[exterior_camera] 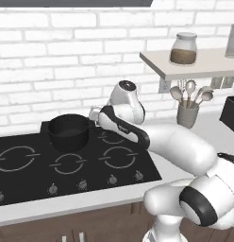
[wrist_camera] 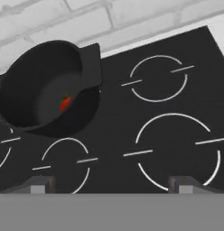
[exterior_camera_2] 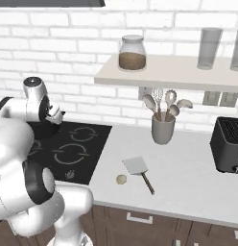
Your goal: Put the tomato and garlic in the pot. Retrieve the spatula and lightly stir the vegetables in the pot.
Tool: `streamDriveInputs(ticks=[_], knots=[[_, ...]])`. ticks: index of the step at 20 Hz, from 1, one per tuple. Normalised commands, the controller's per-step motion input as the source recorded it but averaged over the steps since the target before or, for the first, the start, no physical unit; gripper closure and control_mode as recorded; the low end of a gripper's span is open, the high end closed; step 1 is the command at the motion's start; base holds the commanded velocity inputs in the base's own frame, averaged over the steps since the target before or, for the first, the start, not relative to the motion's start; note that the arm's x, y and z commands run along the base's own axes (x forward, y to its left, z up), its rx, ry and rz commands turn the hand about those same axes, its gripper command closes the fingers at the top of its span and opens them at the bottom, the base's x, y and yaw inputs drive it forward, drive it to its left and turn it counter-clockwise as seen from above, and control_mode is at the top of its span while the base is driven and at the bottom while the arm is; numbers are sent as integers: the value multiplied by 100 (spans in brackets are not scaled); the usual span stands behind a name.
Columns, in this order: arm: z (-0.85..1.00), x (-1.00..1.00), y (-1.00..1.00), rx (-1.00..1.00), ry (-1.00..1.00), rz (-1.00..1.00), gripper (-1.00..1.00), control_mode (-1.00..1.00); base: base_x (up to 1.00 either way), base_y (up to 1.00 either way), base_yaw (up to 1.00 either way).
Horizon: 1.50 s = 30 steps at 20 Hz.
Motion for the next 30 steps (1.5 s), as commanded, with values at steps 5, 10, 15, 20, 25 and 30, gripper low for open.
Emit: streamDriveInputs(ticks=[5, 10, 15, 20, 25, 30], knots=[[0, -37, -100, 0, 22, -27, -100, -100, 0, 0, 0], [-10, -18, -100, -3, 25, -25, -100, -100, 0, 0, 0], [-37, -21, -100, -10, 20, -18, -100, -100, 0, 0, 0], [-59, -34, -100, -13, 18, -14, -100, -100, 0, 0, 0], [-59, -38, -100, -13, 13, -7, -100, -100, 0, 0, 0], [-30, -23, -100, -7, 3, 0, -100, -100, 0, 0, 0]])
